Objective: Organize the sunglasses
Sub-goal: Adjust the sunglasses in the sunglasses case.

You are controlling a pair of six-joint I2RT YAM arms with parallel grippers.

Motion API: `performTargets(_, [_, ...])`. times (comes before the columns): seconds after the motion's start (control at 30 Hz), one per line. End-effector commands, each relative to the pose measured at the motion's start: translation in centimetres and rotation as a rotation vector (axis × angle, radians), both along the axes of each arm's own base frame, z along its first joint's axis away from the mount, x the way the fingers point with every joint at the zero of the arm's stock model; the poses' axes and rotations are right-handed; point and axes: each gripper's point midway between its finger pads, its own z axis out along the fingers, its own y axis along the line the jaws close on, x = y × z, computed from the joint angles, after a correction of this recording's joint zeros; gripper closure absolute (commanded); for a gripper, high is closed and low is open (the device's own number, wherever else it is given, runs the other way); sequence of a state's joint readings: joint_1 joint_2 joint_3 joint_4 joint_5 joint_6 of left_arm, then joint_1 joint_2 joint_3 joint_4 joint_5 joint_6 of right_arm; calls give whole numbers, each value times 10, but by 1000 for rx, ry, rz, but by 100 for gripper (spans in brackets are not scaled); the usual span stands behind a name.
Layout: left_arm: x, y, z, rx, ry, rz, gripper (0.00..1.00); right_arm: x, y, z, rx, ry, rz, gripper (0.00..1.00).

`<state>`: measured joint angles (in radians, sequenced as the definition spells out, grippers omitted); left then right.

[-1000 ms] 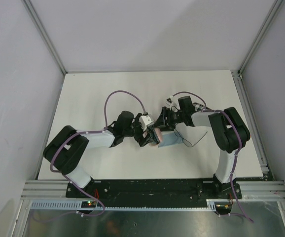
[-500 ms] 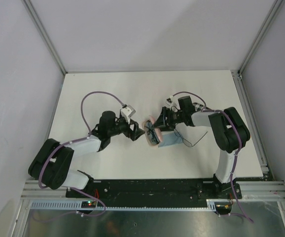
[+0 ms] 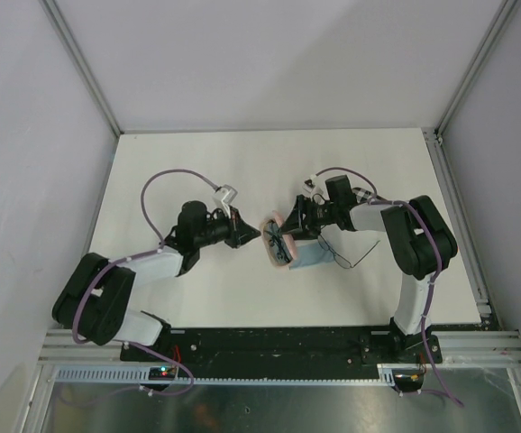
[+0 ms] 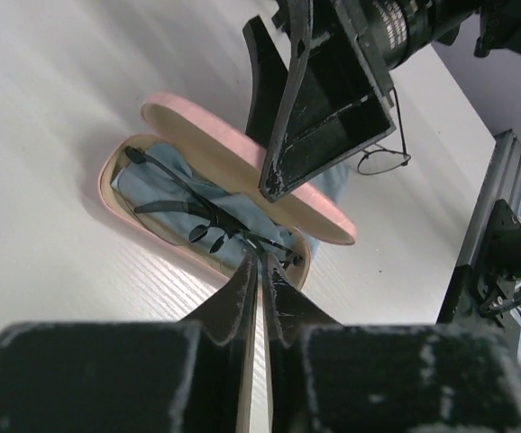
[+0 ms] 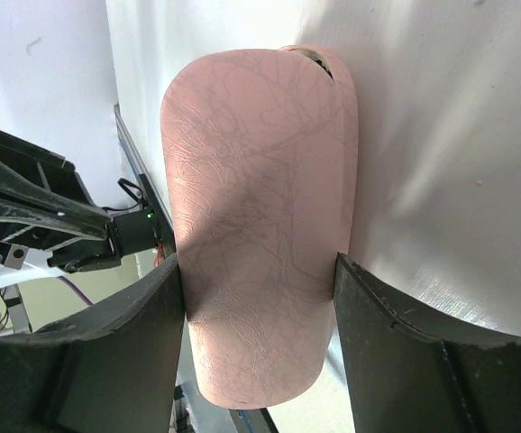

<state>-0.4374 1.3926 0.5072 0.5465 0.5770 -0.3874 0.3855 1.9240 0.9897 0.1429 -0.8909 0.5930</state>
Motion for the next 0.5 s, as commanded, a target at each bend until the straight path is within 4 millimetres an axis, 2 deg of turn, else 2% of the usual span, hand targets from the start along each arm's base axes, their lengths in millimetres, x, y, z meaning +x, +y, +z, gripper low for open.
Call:
performTargets(0.0, [1, -12, 0, -43, 84, -4, 96, 0, -5, -12, -60, 17, -24, 57])
performTargets(0.1, [1, -17, -12, -34, 152, 4, 99, 0, -5, -13, -62, 17, -24, 57])
performTargets(0.47, [13, -38, -46, 37, 236, 21, 100, 0, -5, -13, -64, 18, -23, 57])
